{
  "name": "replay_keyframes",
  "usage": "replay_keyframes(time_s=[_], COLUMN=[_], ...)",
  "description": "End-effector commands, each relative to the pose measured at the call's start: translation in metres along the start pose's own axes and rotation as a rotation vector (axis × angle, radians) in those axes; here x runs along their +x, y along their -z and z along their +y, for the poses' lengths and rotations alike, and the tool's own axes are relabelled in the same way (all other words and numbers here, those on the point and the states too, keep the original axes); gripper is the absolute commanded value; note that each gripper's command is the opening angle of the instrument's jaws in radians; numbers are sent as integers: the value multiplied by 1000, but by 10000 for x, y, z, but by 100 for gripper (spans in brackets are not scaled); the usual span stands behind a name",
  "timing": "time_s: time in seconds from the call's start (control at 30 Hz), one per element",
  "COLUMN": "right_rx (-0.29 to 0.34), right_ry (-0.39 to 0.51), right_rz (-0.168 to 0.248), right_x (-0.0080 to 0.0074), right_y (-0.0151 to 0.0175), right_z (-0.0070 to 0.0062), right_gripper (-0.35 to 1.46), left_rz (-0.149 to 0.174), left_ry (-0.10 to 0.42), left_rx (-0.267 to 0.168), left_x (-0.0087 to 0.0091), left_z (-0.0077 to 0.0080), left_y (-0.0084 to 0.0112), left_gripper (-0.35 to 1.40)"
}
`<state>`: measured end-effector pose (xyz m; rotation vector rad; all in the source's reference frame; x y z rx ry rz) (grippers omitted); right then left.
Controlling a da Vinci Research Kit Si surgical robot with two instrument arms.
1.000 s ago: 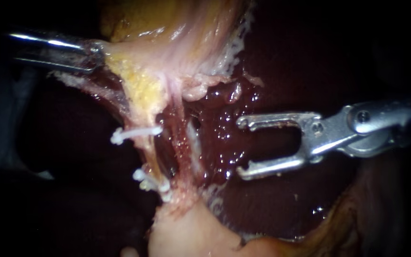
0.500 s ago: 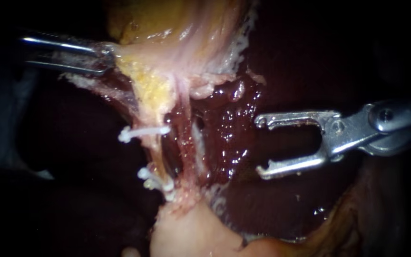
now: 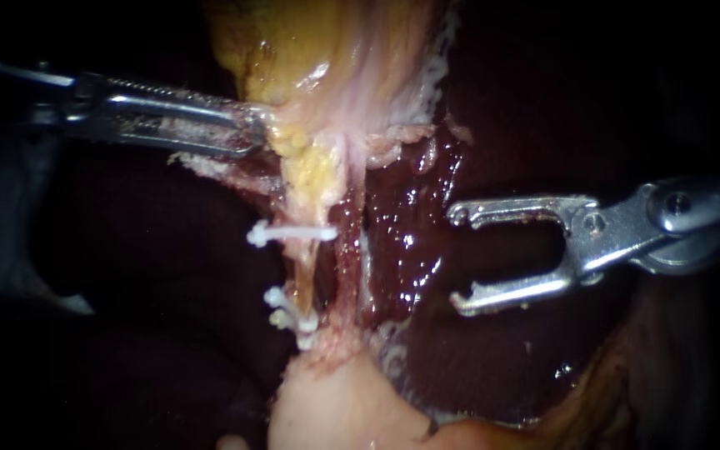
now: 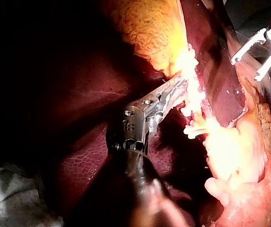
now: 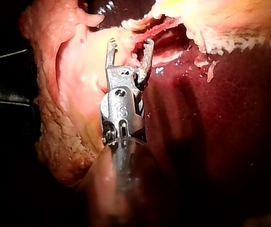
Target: Going back third clip left tube
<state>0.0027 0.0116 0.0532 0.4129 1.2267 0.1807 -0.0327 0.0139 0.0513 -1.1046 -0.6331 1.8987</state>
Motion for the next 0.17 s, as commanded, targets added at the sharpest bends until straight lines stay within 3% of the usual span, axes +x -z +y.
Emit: replay_keyframes(time_s=[0.03, 0.17], right_rx=[0, 0], right_ry=[0, 0], right_rz=[0, 0], right_x=[0, 0], right_y=[0, 0], right_z=[0, 0], right_gripper=[50, 50], left_rz=[1, 0], left_ry=[0, 0], left_rx=[-2, -2], left_x=[0, 0], left_z=[0, -1], left_y=[0, 1], left_gripper=[-35, -35])
